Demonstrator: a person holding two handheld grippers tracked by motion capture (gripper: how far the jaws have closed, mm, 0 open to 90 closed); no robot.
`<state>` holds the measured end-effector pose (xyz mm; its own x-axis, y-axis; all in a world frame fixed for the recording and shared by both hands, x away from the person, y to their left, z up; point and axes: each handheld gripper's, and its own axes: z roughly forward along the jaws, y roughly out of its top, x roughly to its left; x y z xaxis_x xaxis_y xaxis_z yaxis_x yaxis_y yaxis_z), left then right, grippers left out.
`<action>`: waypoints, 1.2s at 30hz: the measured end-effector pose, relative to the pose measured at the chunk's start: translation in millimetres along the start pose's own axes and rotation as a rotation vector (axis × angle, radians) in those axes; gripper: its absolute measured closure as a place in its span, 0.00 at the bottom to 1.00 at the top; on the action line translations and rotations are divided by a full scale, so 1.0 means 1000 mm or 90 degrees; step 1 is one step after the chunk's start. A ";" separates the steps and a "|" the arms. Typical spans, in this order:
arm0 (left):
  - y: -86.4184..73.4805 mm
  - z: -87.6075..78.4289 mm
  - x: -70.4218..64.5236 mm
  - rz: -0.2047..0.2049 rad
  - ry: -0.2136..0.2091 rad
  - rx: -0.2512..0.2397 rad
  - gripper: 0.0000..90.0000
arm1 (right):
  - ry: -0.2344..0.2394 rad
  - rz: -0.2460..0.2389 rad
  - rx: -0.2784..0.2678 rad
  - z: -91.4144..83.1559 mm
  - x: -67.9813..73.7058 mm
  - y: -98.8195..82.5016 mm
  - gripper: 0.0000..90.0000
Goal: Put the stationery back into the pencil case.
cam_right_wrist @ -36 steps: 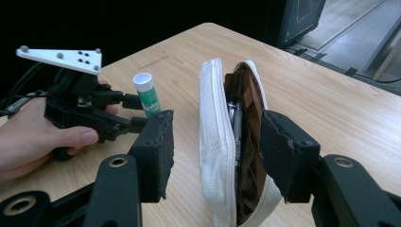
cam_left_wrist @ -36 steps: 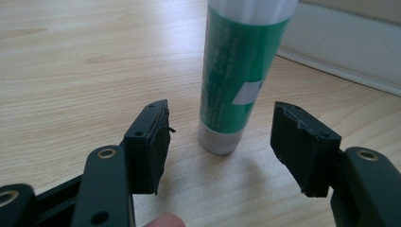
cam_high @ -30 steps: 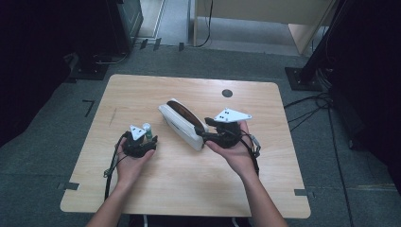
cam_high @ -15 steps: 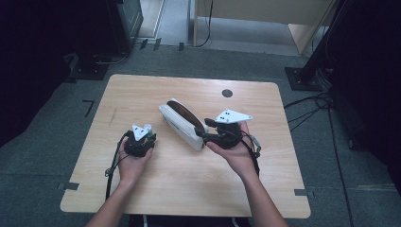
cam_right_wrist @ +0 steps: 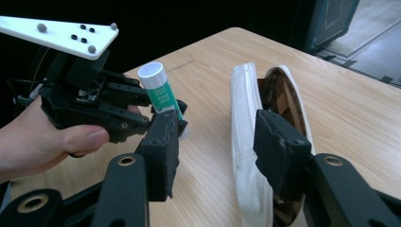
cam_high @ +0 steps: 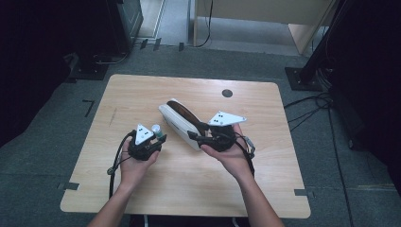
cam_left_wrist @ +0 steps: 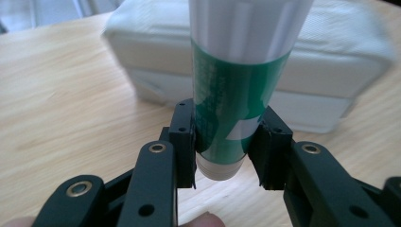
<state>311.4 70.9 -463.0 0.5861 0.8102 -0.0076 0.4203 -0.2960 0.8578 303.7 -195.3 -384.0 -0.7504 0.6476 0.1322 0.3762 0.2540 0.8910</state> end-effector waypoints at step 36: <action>0.027 -0.003 -0.046 0.067 -0.125 0.036 0.74 | 0.059 -0.071 -0.006 0.030 0.027 -0.004 0.72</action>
<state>293.7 27.0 -438.6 0.7501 0.6609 -0.0247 0.3847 -0.4056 0.8291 298.3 -157.7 -397.0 -0.8349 0.5458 0.0713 0.2826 0.3139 0.9065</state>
